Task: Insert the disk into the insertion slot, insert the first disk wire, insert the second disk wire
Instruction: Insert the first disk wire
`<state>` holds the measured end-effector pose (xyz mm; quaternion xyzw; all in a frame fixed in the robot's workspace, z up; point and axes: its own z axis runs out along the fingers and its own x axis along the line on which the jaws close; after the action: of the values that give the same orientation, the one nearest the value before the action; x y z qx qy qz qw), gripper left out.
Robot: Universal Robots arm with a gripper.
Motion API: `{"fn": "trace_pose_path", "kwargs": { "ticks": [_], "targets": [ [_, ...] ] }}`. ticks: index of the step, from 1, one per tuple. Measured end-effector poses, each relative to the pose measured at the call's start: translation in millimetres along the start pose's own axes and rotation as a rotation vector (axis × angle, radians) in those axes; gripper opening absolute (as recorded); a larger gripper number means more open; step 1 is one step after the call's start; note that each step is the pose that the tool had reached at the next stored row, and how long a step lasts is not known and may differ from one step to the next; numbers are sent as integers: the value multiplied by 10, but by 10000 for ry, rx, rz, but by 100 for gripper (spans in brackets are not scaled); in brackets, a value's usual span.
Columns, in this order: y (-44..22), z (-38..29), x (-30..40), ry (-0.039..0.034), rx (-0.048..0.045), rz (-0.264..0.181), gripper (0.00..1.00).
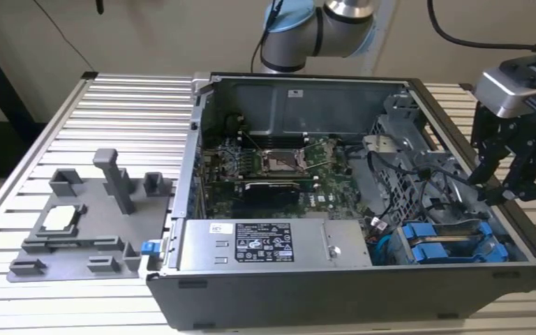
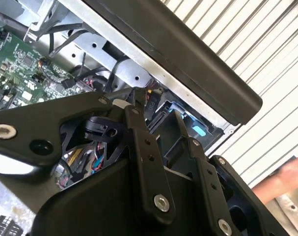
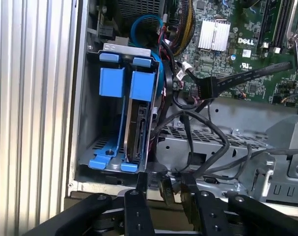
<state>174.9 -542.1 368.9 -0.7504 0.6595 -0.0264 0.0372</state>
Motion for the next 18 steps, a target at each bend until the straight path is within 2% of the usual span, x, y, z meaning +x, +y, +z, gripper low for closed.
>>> {"fn": "trace_pose_path", "kwargs": {
  "ticks": [1, 2, 4, 5, 7, 9, 11, 12, 13, 18],
  "targets": [
    [-3, 1, -14, 97, -13, -13, 41],
    [-6, 2, -31, 231, -30, -25, 41],
    [-10, 2, -65, 571, -75, -55, 41],
    [-16, 3, -102, 676, -88, -66, 41],
    [-24, 4, -166, 814, -107, -77, 41],
    [-28, 6, -201, 1059, -138, -104, 41],
    [-33, 7, -219, 1224, -159, -143, 41],
    [-35, 7, -223, 1287, -167, -163, 41],
    [-38, 9, -226, 1320, -170, -181, 41],
    [-48, 16, -237, 1320, -167, -219, 41]
  ]
}}
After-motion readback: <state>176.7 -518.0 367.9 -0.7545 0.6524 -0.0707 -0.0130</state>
